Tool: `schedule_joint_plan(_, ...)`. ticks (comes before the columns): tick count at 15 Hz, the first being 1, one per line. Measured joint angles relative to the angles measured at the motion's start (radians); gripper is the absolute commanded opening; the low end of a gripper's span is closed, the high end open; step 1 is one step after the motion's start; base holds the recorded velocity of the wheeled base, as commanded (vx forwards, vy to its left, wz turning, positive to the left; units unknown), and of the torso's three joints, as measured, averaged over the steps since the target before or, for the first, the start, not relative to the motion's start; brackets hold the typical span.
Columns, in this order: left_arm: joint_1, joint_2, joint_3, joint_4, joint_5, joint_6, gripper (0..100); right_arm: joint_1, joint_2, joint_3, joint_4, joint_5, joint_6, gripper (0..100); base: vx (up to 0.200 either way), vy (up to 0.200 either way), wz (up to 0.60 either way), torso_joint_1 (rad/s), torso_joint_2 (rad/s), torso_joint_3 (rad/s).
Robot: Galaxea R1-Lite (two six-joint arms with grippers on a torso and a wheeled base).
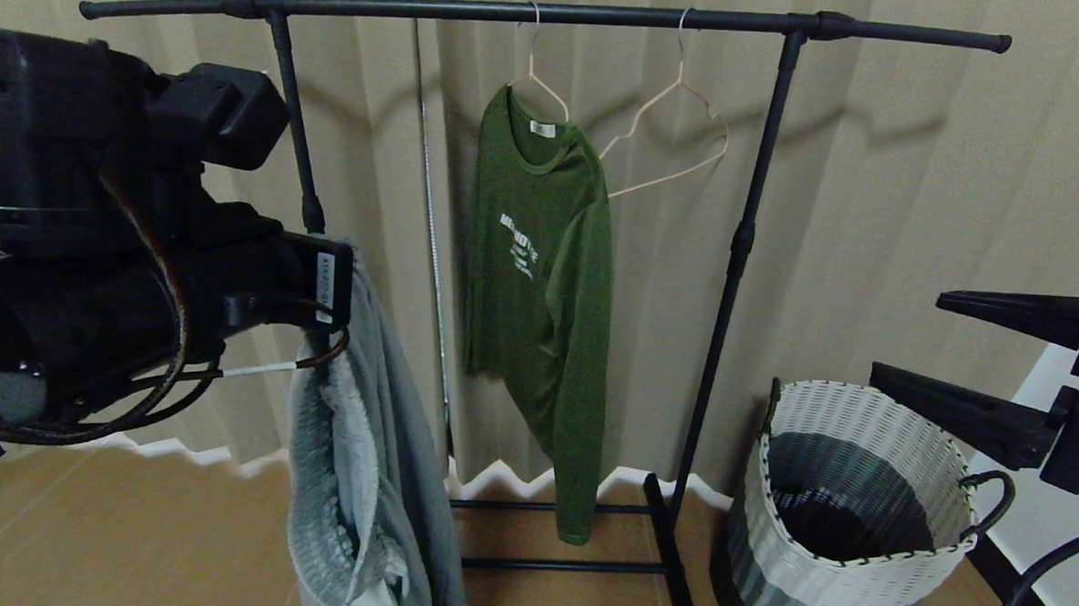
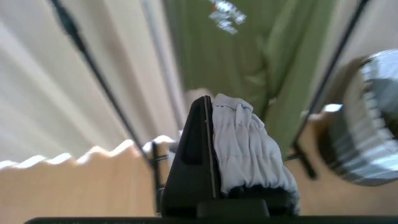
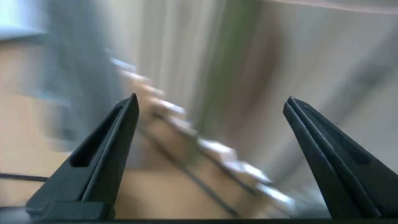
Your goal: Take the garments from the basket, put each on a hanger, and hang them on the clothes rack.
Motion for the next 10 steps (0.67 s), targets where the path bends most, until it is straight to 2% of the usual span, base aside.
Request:
schedule_joint_plan(2,0.027,-0.039,0.049,-0.004,-0.001,0.053,0,-0.057,0.013,0.046,0.0,-0.095,-0.064,100,0.0,0.0,0.0,0.0,0.0,0.0)
schedule_joint_plan(5,0.078,-0.145,0.161,-0.003,-0.002,0.078,0,-0.107,0.017,0.129,-0.04,-0.214,-0.081,100,0.0,0.0,0.0,0.0,0.0,0.0)
schedule_joint_plan(10,0.321,-0.364,0.397,0.003,-0.019,0.153,0,-0.191,-0.013,0.316,-0.277,-0.293,-0.084,100,0.0,0.0,0.0,0.0,0.0,0.0)
